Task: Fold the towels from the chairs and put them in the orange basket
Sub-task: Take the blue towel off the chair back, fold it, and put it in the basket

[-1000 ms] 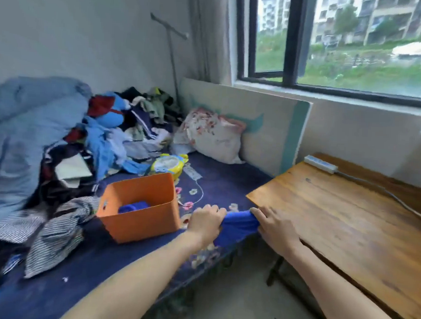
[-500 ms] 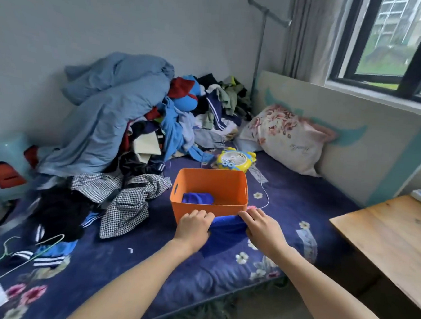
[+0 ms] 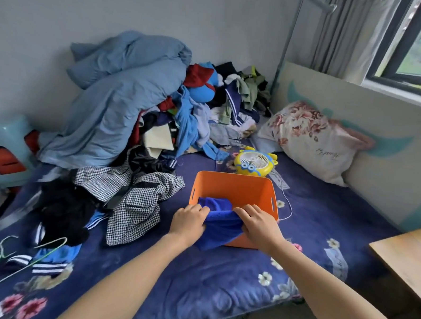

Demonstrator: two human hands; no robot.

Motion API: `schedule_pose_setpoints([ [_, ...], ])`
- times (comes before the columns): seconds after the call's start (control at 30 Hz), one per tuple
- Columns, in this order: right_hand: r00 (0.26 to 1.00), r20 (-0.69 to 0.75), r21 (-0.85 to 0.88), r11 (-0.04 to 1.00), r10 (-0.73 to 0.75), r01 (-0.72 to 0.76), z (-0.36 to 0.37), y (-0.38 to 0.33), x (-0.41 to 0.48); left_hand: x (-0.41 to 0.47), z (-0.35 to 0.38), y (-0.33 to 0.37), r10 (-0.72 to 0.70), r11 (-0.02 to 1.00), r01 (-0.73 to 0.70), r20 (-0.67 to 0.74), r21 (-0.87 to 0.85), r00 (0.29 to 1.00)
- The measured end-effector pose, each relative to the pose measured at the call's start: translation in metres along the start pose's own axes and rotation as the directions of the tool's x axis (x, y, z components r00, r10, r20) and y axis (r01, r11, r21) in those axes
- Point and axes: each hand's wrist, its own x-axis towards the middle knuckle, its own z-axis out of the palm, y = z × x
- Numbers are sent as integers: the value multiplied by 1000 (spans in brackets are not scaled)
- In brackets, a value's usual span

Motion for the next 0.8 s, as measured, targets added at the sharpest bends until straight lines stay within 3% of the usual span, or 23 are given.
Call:
schedule_pose_setpoints([
  [0.37,1000,20,102,995,2,-4,73,91,78,132,21,-16,-56,998,56,42,14,998],
  [0.6,994,108,166,986,12,-30,135,171,128,240,49,-16,-101,994,94,173,46,980],
  [0.8,998,-60,212,977,9,4,185,180,145,281,87,-44,-15,998,18,-36,61,999],
])
